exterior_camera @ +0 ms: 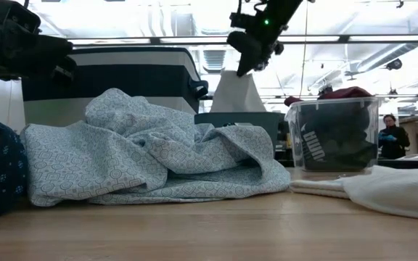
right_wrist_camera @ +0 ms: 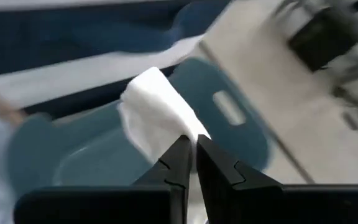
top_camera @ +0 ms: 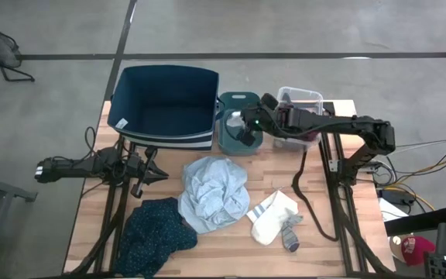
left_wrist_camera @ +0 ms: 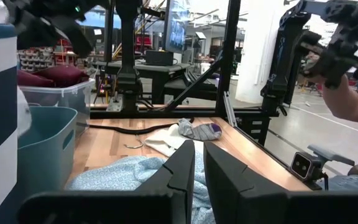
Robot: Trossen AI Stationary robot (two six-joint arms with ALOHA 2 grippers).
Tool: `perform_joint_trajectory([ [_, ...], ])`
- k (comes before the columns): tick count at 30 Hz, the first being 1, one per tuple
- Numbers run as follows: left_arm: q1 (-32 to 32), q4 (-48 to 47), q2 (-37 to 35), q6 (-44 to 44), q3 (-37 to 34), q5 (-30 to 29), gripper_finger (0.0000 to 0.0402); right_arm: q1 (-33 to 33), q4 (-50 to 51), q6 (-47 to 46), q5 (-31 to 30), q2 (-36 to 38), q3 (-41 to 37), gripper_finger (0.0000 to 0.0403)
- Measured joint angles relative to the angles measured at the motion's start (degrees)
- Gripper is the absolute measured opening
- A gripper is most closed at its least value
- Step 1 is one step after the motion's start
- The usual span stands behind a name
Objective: Pick & Place Cloths
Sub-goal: Put the white sock into the light blue bin, then put the white striped sock into the light blue bin
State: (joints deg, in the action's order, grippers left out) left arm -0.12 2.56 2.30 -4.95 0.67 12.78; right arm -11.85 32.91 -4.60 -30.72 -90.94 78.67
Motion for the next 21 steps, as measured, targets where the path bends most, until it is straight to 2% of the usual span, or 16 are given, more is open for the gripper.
perform_joint_trajectory([
  [7,0.0,0.0,0.0,0.0,0.0,0.0,0.0039,0.3,-0.1,-1.6,1.8,0.0,-3.9,0.0095],
  [11,0.0,0.0,0.0,0.0,0.0,0.0,0.0041,0.8,0.9,-1.6,6.3,0.0,-4.1,0.0146],
  [17,0.0,0.0,0.0,0.0,0.0,0.0,0.0040,4.3,6.9,-3.1,24.2,0.6,-3.9,0.0189],
  [21,0.0,0.0,0.0,0.0,0.0,0.0,0.0041,8.7,14.5,-2.4,31.9,0.5,-4.1,0.0194],
])
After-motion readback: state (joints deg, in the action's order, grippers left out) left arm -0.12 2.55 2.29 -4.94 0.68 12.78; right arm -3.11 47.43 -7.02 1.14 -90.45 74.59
